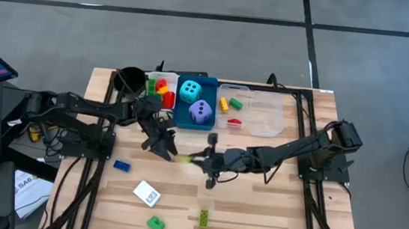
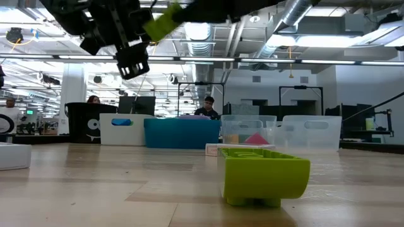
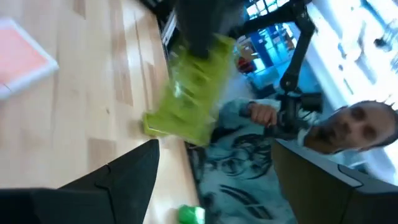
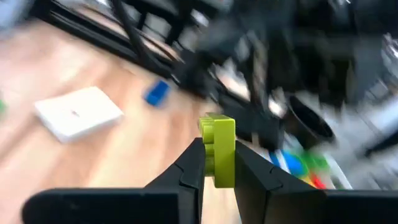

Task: Pick & Place Toys
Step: Put the left green game piece into the left transparent bin

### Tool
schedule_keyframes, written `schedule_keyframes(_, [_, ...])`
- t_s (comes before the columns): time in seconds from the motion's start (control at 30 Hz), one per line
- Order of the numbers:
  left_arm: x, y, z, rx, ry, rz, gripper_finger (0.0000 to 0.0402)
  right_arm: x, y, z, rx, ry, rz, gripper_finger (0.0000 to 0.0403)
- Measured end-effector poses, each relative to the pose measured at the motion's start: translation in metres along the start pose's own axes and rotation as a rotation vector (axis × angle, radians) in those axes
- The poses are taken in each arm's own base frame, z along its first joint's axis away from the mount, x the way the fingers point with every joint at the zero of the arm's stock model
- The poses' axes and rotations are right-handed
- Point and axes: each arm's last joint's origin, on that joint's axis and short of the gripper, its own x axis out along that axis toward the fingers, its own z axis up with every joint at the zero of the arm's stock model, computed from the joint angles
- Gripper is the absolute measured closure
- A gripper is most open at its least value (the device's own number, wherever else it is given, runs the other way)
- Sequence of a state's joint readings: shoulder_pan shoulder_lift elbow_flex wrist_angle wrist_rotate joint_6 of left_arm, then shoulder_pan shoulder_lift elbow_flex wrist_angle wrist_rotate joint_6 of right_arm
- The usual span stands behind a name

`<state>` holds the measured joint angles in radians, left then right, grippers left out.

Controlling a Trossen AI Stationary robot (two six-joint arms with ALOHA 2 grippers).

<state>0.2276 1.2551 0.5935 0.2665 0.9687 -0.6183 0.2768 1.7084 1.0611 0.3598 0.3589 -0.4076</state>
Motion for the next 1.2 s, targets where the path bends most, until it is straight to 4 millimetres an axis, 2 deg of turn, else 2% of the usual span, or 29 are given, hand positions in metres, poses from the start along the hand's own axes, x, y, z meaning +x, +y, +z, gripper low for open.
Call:
schedule_keyframes(0.1, [-0.006,-0.006,0.003,0.162,-0.047,0.031,0.0101,-0.007,-0.007,-0.001,0.047,0.091,-0.082,0.0347])
schedule_keyframes(0.2, [-0.014,-0.016,0.006,0.357,-0.140,0.145,0.0101,-0.013,-0.016,-0.003,0.124,0.146,-0.147,0.0347])
schedule_keyframes(0.33, [-0.026,-0.031,0.008,0.608,-0.274,0.454,0.0101,-0.015,-0.030,-0.009,0.236,0.209,-0.261,0.0347])
schedule_keyframes(0.43, [-0.034,-0.041,0.009,0.712,-0.377,0.698,0.0101,-0.014,-0.041,-0.020,0.316,0.276,-0.411,0.0347])
schedule_keyframes(0.57, [-0.042,-0.050,0.010,0.714,-0.478,0.851,0.0101,-0.015,-0.058,-0.041,0.434,0.391,-0.561,0.0346])
schedule_keyframes(0.7, [-0.042,-0.049,0.010,0.703,-0.484,0.856,0.0101,-0.018,-0.070,-0.062,0.536,0.497,-0.641,0.0346])
schedule_keyframes(0.87, [-0.037,-0.042,0.008,0.594,-0.470,0.830,0.0101,-0.027,-0.083,-0.083,0.575,0.628,-0.765,0.0346])
schedule_keyframes(1.0, [-0.036,-0.039,0.007,0.556,-0.458,0.831,0.0101,-0.032,-0.093,-0.094,0.588,0.686,-0.845,0.0346])
schedule_keyframes(1.2, [-0.036,-0.039,0.007,0.557,-0.460,0.830,0.0101,-0.033,-0.106,-0.102,0.589,0.715,-0.875,0.0346])
